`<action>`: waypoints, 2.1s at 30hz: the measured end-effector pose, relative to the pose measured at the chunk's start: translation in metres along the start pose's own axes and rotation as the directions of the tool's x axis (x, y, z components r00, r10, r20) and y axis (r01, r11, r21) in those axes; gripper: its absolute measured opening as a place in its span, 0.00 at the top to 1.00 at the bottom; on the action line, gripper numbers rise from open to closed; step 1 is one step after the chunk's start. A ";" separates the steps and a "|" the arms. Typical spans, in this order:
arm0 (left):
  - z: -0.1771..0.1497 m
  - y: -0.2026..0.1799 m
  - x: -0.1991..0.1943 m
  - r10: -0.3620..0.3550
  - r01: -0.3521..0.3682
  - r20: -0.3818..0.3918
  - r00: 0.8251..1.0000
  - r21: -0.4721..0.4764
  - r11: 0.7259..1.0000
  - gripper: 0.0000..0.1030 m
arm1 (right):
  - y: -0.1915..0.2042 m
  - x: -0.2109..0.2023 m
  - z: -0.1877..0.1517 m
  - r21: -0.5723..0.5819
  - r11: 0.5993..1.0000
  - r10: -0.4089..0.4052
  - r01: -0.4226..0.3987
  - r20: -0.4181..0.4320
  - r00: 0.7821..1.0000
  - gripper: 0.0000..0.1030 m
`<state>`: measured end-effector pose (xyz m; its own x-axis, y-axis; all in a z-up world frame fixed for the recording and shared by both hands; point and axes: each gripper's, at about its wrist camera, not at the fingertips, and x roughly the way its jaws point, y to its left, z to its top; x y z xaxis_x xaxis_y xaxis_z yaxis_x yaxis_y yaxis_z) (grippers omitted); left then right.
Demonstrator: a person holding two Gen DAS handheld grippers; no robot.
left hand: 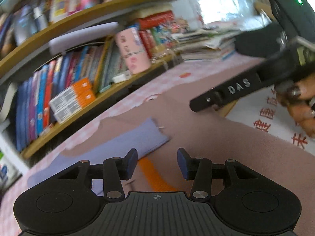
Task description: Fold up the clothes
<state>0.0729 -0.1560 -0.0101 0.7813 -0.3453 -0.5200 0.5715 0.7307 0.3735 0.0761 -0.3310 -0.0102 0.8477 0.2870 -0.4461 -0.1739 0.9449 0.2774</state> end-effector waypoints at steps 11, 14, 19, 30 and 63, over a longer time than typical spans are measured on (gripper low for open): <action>0.017 -0.019 0.041 0.111 -0.104 -0.022 0.994 0.201 0.974 0.59 | 0.000 0.002 -0.001 -0.005 1.000 -0.030 0.029 -0.021 0.999 0.61; 0.016 -0.018 0.047 0.117 -0.108 -0.030 0.993 0.213 0.971 0.81 | 0.000 0.003 -0.002 -0.003 1.000 -0.029 0.029 -0.027 0.999 0.61; 0.018 0.030 0.021 0.186 -0.187 0.029 0.982 0.039 0.982 0.94 | -0.001 0.005 -0.004 0.000 1.000 -0.029 0.029 -0.040 0.999 0.62; -0.079 0.263 -0.142 0.661 -0.668 -0.166 0.732 -0.371 0.646 0.95 | 0.002 0.009 -0.005 -0.014 0.999 -0.043 0.042 -0.065 0.997 0.64; -0.171 0.196 -0.121 0.105 -0.131 -0.080 0.991 -0.680 0.721 0.47 | 0.029 -0.010 -0.018 -0.089 0.986 -0.151 0.138 -0.170 0.974 0.70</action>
<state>0.0476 0.1302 -0.0054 0.8145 -0.2187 -0.5374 0.1390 0.9728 -0.1852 0.0540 -0.3038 -0.0128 0.7666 0.1631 -0.6210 -0.0993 0.9857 0.1363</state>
